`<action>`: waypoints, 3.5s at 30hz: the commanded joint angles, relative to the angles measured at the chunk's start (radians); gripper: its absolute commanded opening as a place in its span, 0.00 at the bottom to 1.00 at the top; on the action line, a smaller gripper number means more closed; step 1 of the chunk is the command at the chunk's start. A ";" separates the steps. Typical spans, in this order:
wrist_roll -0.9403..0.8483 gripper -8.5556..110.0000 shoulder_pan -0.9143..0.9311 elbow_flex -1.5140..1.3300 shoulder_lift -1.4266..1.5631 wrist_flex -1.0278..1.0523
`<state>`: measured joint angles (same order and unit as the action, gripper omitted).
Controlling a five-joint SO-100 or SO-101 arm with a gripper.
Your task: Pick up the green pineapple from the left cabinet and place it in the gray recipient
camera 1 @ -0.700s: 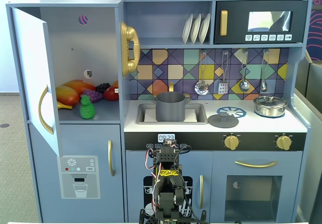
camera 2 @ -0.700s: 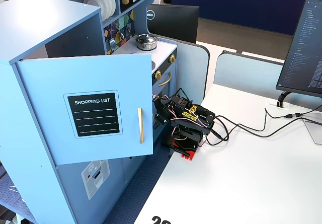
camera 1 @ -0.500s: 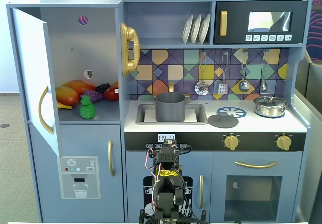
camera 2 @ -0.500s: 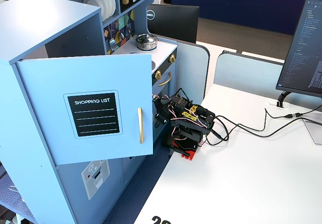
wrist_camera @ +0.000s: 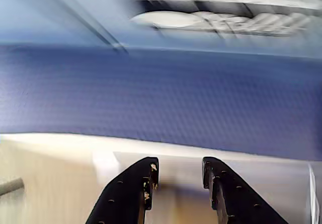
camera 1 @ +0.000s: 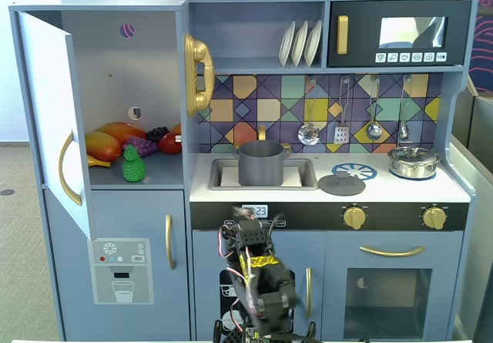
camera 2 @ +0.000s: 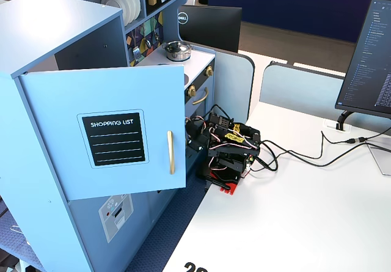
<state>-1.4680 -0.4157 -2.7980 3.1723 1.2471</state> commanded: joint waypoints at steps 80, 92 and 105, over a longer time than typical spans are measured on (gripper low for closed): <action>-0.290 0.07 -0.397 1.054 -1.462 -1.488; -0.333 0.07 -0.503 0.916 -1.077 -1.255; -0.367 0.07 -0.583 0.647 -0.215 -0.729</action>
<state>-1.8070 -1.0339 -2.1506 2.7550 0.4648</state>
